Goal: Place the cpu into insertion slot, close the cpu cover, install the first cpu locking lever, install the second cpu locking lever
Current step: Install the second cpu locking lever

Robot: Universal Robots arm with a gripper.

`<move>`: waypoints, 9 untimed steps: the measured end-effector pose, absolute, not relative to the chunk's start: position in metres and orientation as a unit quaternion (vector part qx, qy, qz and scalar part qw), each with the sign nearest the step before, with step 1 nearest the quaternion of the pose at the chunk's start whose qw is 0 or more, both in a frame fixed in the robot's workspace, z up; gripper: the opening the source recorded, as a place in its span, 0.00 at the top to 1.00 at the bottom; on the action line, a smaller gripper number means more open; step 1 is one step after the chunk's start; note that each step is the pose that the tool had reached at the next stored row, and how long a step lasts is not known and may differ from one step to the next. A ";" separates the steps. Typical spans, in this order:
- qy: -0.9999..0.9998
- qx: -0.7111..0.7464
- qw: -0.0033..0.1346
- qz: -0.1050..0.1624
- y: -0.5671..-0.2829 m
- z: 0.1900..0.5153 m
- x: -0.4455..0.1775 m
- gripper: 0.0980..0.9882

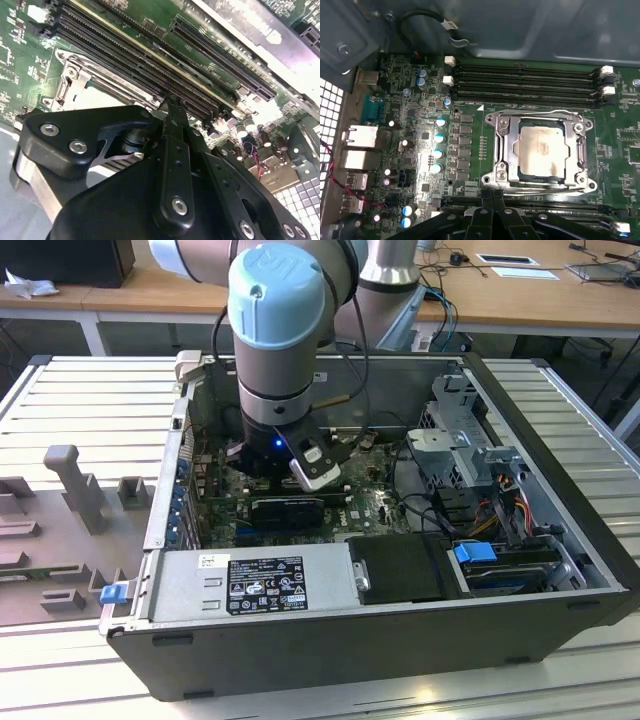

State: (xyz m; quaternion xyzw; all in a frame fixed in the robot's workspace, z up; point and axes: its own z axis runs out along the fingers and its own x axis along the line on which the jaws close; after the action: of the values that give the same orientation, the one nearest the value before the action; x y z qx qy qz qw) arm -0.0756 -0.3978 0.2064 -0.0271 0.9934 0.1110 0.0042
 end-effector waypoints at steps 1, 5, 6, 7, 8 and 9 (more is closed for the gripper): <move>0.993 -0.027 0.004 0.112 -0.397 0.205 -0.076 0.99; 0.993 -0.027 0.004 0.117 -0.391 0.201 -0.077 0.99; 0.993 -0.027 0.004 0.118 -0.389 0.200 -0.077 0.99; 0.993 -0.027 0.004 0.118 -0.388 0.200 -0.077 0.99; 0.992 -0.027 0.004 0.119 -0.388 0.200 -0.077 0.99; 0.992 -0.027 0.004 0.121 -0.388 0.199 -0.078 0.99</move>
State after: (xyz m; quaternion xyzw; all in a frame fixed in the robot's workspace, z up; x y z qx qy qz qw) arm -0.0775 -0.3879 0.1993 -0.0271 0.9923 0.1207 0.0045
